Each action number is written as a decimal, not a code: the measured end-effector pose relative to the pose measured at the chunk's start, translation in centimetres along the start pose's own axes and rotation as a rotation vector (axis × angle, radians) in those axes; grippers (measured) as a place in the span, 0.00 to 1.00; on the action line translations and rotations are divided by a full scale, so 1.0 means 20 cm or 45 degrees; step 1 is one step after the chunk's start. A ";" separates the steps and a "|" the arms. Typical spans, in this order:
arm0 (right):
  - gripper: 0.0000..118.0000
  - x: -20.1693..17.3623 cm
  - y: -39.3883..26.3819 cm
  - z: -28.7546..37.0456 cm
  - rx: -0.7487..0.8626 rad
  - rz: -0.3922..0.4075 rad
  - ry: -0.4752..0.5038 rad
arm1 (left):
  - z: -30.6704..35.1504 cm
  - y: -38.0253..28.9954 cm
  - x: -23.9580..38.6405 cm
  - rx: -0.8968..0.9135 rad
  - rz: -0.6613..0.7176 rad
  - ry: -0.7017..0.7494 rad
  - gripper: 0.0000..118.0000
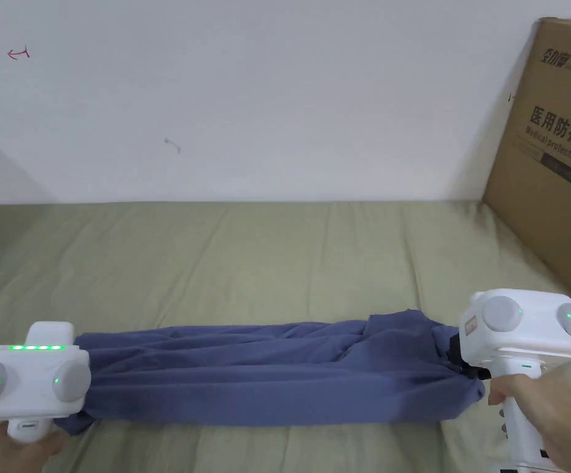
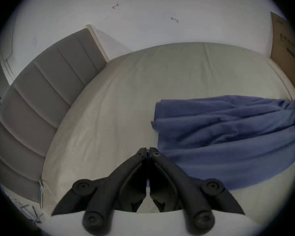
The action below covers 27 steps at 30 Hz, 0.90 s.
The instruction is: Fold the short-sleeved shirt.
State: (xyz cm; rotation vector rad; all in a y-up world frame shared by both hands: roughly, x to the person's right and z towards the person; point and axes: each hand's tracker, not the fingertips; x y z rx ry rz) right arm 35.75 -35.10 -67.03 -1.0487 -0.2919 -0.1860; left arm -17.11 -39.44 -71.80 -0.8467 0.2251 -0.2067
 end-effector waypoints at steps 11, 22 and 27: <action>0.01 0.20 -0.86 0.57 0.025 0.022 0.063 | 0.74 -0.84 -0.33 0.057 -0.096 -0.030 0.00; 0.01 0.51 -1.80 0.89 -0.009 -0.137 0.100 | 1.31 -1.50 -0.60 -0.015 -0.023 -0.107 0.00; 0.01 0.59 -1.95 0.91 -0.022 -0.175 0.114 | 1.39 -1.64 -0.57 -0.011 -0.126 -0.089 0.00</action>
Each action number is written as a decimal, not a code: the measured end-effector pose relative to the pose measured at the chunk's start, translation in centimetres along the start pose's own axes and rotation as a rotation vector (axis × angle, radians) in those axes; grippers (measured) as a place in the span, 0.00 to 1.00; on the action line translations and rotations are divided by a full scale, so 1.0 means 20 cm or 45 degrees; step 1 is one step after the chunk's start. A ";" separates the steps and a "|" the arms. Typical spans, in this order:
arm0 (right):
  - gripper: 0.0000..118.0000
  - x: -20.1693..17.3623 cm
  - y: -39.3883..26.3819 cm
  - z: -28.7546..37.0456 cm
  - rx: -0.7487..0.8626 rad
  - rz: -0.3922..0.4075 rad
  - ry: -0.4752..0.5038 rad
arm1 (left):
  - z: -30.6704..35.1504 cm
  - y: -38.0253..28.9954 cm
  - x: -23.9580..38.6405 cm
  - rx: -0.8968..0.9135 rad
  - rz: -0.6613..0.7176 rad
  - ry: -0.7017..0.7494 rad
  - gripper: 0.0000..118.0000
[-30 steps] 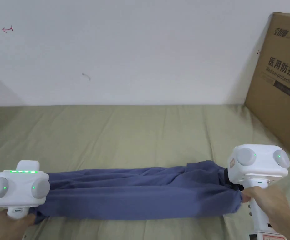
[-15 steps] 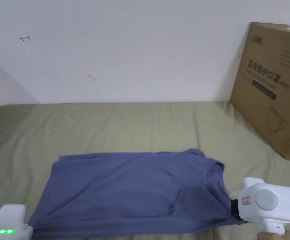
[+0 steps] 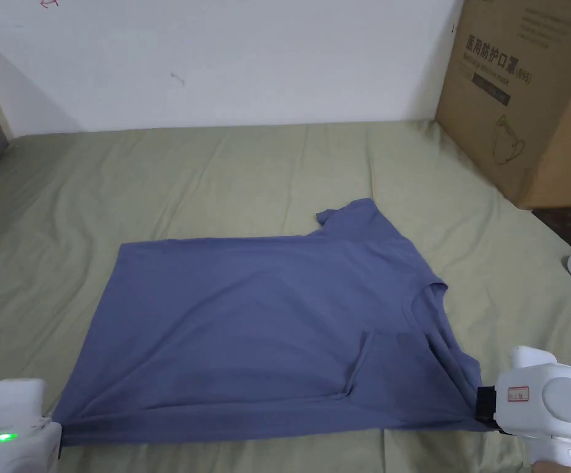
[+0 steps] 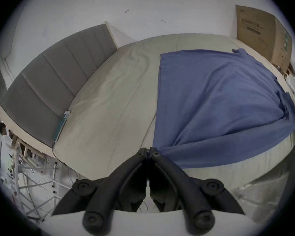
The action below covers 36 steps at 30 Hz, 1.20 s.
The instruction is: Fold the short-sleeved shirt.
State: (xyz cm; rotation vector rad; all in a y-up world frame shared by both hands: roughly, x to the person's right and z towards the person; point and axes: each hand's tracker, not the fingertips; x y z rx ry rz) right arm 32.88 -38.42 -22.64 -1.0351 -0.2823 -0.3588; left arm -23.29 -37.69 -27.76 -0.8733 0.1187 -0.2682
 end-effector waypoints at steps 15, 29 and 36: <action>0.00 -0.10 -0.07 0.21 0.195 0.180 0.052 | 0.24 -0.06 -0.02 0.039 0.160 -0.274 0.00; 0.00 -0.15 -0.18 0.17 0.058 0.151 0.038 | -0.08 -0.04 -0.09 -0.075 0.219 -0.205 0.91; 0.00 -0.12 -0.19 0.17 0.040 0.118 0.044 | -0.15 0.01 0.00 -0.111 -0.023 -0.219 0.01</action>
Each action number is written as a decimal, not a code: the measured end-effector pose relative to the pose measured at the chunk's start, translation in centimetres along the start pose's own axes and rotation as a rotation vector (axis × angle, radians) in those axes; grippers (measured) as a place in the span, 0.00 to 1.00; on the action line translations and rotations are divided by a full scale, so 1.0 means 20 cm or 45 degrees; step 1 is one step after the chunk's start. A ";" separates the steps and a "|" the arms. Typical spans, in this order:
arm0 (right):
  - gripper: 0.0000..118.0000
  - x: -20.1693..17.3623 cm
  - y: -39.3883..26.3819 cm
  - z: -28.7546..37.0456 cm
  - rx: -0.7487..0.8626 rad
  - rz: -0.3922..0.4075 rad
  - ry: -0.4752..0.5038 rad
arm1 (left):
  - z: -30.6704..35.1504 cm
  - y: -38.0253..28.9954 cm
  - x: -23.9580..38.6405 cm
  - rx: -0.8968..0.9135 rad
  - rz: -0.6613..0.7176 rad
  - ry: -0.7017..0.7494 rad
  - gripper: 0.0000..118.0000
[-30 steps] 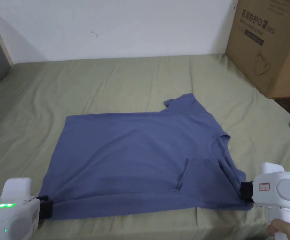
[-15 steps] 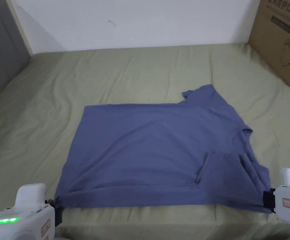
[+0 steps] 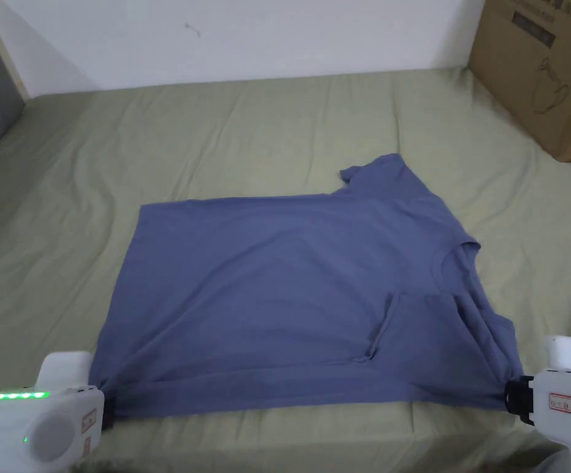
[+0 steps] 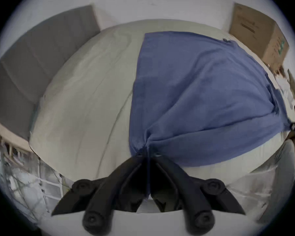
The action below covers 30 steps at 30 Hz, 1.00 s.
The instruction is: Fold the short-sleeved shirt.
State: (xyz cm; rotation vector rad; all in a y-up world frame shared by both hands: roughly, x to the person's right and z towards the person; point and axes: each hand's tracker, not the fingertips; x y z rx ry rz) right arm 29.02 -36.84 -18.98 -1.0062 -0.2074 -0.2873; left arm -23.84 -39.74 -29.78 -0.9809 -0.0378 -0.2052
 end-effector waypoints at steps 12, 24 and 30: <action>0.19 0.02 0.06 -0.25 -0.199 0.082 -0.022 | 0.05 0.00 -0.08 -0.042 0.194 -0.091 0.01; 0.08 -0.09 0.44 0.08 0.091 0.108 0.066 | 0.21 0.22 -0.09 0.038 0.239 -0.086 0.01; 0.08 -0.11 0.77 -0.15 0.045 0.034 0.047 | 0.13 0.64 -0.12 0.125 0.307 -0.119 0.01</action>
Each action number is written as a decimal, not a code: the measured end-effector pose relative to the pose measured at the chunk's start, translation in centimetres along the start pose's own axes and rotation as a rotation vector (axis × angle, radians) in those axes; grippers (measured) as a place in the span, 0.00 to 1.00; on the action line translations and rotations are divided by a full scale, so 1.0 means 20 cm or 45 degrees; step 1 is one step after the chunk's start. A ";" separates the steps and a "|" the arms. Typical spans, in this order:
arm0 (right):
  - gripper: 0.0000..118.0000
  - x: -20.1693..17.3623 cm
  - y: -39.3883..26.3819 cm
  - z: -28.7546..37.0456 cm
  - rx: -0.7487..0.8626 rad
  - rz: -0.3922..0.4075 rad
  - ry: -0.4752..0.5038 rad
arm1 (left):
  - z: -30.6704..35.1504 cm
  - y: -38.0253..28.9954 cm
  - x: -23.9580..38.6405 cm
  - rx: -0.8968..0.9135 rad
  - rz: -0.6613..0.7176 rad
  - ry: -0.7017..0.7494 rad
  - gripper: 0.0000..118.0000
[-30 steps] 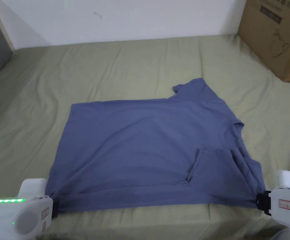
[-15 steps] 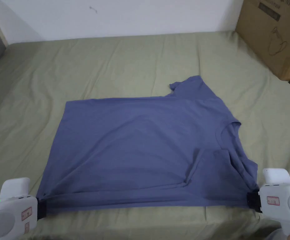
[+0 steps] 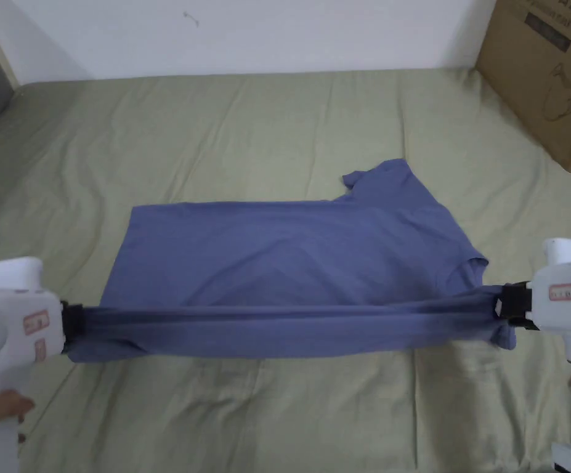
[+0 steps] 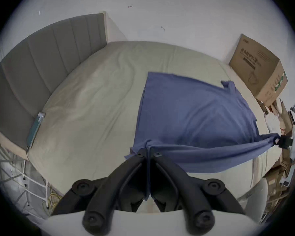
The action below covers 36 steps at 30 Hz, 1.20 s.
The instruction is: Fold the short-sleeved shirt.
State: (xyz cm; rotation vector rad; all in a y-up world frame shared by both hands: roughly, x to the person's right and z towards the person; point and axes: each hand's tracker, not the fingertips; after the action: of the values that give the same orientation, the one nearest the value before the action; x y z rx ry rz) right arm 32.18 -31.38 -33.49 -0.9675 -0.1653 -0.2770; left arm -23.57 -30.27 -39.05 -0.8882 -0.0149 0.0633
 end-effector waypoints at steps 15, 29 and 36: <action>0.00 0.02 0.12 -0.17 -0.001 0.022 -0.029 | -0.21 0.03 -0.02 -0.049 0.028 0.042 0.12; 0.00 0.10 -0.27 -0.13 -0.079 -0.088 -0.031 | -0.53 -0.14 -0.12 -0.156 0.186 0.039 0.87; 0.39 0.05 -0.22 -0.18 -0.069 -0.104 -0.014 | -0.50 -0.14 -0.02 -0.172 -0.020 0.129 0.06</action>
State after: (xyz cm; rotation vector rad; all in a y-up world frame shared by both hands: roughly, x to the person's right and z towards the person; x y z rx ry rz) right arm 31.85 -36.90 -31.68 -1.0176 -0.2088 -0.3522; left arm -23.44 -39.83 -43.30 -1.0251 0.0689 0.0029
